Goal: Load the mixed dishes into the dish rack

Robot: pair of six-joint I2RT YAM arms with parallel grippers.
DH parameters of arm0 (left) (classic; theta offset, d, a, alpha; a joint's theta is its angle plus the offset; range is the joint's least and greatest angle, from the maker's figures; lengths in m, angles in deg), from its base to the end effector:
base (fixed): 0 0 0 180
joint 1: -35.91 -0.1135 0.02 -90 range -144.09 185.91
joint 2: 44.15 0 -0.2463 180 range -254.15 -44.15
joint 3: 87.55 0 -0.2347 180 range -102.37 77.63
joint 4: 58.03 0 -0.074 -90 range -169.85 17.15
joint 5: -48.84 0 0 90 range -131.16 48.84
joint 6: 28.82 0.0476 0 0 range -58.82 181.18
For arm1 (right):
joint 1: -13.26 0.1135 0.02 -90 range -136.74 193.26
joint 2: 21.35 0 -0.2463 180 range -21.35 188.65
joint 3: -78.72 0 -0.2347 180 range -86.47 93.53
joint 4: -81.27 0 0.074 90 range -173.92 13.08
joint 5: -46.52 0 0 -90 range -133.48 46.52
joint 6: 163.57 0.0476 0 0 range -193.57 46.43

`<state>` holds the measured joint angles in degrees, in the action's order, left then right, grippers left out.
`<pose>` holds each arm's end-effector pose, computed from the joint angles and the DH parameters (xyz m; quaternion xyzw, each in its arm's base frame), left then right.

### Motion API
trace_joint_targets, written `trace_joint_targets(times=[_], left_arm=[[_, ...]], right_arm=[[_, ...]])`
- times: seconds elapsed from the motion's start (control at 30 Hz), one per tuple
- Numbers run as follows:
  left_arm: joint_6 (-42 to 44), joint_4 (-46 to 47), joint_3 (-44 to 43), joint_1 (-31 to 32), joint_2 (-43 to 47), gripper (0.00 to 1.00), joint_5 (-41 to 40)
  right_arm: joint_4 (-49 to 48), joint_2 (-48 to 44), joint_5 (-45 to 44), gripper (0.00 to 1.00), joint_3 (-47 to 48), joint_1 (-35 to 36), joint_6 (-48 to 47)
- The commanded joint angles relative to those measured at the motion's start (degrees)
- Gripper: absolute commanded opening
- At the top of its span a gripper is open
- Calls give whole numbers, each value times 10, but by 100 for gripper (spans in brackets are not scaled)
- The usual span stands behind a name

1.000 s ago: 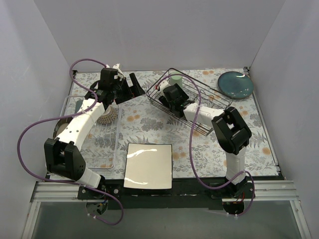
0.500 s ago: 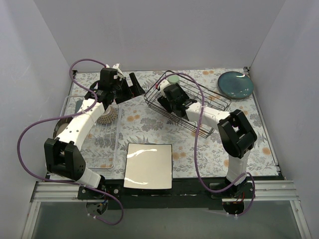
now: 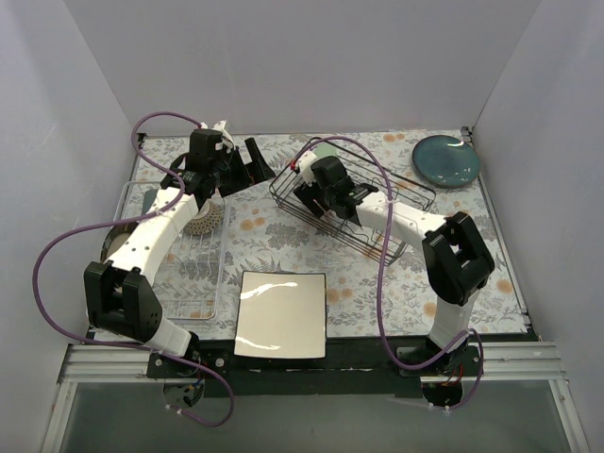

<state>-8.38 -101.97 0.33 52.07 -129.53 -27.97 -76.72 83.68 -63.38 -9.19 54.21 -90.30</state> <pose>0.3131 -0.1020 0.3138 -0.3542 0.8179 -0.3759 0.2538 0.3202 0.2564 0.2308 -0.3514 0.8037 -0.0543 0.4772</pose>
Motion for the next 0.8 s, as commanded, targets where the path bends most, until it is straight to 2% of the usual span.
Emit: trace_joint_targets(times=[0.0, 0.3, 0.5, 0.6, 0.73, 0.77], left_arm=[[-6, 14, 11, -5, 11, 98, 12], [-6, 20, 24, -4, 3, 98, 11], [-4, 20, 20, -6, -7, 98, 15], [-3, 21, 20, -5, -10, 98, 19], [-1, 20, 22, -5, -15, 98, 23], [-1, 19, 22, -5, -15, 98, 24]], right_arm=[[38, -23, 52, 88, 40, 8, -15], [69, -44, 87, 87, 41, 9, -21], [79, -78, 59, 87, 41, 8, -8], [99, -83, 43, 84, 57, 1, 28], [138, -79, 74, 69, 71, -24, 92], [143, -78, 89, 56, 69, -27, 100]])
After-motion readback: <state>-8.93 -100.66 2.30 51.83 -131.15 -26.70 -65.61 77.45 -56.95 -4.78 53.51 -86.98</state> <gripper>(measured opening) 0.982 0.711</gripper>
